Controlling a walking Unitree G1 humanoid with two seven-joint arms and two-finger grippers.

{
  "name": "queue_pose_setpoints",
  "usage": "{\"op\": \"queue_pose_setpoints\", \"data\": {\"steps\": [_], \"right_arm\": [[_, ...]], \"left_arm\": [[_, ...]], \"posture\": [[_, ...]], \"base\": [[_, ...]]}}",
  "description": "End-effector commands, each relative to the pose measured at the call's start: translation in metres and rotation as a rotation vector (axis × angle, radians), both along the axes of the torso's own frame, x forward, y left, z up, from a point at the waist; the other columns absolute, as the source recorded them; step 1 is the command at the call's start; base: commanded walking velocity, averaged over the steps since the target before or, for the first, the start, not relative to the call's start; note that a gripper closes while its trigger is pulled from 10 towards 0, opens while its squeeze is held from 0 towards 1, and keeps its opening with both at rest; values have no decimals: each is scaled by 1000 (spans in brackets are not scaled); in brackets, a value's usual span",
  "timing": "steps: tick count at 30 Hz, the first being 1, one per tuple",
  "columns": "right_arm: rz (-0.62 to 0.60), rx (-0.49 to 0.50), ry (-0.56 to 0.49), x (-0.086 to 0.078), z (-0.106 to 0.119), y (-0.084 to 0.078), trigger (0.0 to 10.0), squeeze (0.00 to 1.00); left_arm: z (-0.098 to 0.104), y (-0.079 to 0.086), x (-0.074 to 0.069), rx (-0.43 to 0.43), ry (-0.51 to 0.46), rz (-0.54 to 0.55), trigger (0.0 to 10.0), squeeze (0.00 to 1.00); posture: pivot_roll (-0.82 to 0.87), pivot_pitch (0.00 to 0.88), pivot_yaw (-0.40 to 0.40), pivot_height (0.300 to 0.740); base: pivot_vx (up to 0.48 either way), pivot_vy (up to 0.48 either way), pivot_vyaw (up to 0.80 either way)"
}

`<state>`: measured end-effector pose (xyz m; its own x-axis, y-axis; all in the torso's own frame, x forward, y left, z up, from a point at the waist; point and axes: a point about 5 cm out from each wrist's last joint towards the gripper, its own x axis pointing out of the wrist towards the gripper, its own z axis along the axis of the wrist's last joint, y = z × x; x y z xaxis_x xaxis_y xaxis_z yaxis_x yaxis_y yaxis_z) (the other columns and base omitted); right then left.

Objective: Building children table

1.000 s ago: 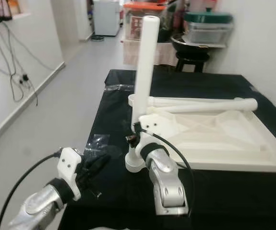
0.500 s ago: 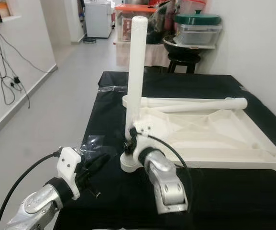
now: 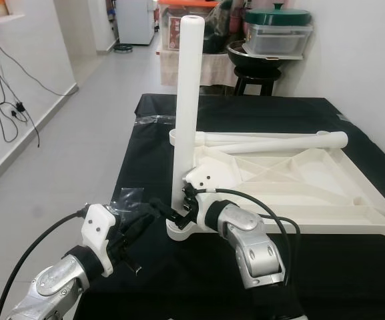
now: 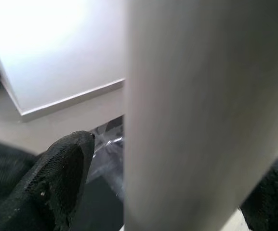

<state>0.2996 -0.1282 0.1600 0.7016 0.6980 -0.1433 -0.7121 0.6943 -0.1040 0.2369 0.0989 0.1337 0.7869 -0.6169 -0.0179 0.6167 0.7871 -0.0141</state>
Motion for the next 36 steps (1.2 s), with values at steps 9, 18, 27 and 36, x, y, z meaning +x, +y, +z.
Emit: {"op": "queue_pose_setpoints", "data": {"steps": [9, 18, 27, 36], "right_arm": [[-120, -242, -55, -49, -28, -14, 10000, 0], [-157, -464, -239, -51, -30, -14, 10000, 0], [-114, -611, -565, -43, -19, 16, 10000, 0], [-47, -577, -415, -38, -35, 23, 10000, 0]], "left_arm": [[2, 8, 0, 280, -144, 54, 10000, 0], [-1, 6, -1, 333, -171, 38, 10000, 0], [18, 13, 6, 129, -203, 149, 10000, 0], [18, 7, 6, 74, -199, 137, 10000, 0]], "posture": [[-22, 4, -36, 740], [-23, 0, -34, 740], [-13, 0, -39, 740], [-15, 0, -40, 740]], "base": [[0, 0, 0], [0, 0, 0], [0, 0, 0], [0, 0, 0]]}}
